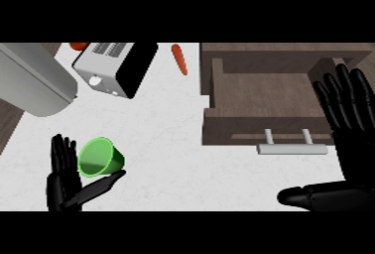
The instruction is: Pick up the cup, place it into the drawer and close the drawer
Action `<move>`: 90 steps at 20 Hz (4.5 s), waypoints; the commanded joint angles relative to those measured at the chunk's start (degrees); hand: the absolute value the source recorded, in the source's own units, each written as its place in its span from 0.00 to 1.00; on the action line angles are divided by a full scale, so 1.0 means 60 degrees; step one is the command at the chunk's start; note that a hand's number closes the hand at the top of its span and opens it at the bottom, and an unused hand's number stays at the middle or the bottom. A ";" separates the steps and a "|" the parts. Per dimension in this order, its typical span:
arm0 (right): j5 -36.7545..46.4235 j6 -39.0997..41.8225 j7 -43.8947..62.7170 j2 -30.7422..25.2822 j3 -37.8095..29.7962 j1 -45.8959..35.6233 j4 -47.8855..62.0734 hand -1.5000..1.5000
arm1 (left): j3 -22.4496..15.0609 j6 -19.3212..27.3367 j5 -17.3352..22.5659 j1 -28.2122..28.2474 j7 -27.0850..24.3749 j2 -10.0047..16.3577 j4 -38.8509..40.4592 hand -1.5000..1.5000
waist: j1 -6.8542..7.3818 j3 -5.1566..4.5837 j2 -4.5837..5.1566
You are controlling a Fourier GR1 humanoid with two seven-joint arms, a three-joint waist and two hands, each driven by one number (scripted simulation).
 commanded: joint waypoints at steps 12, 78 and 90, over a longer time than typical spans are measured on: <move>0.0274 -0.0201 0.0726 0.0186 0.0433 -0.0021 -0.0596 0.00 | 0.0978 -0.0832 0.0580 -0.0781 -0.2290 -0.0040 0.3410 0.00 | -0.0025 -0.0036 0.0023; -0.0283 0.0216 0.0763 -0.0165 -0.0367 0.0211 -0.0756 0.00 | -0.0669 -0.4430 0.1306 -0.3441 -0.0808 0.0841 0.1052 1.00 | 0.0096 -0.0020 -0.0039; -0.0364 0.0299 0.0419 -0.0076 -0.0454 0.0280 -0.0582 0.00 | -0.1164 -0.2117 0.0794 -0.6137 0.2072 -0.0068 -0.0283 1.00 | -0.0076 -0.0030 0.0016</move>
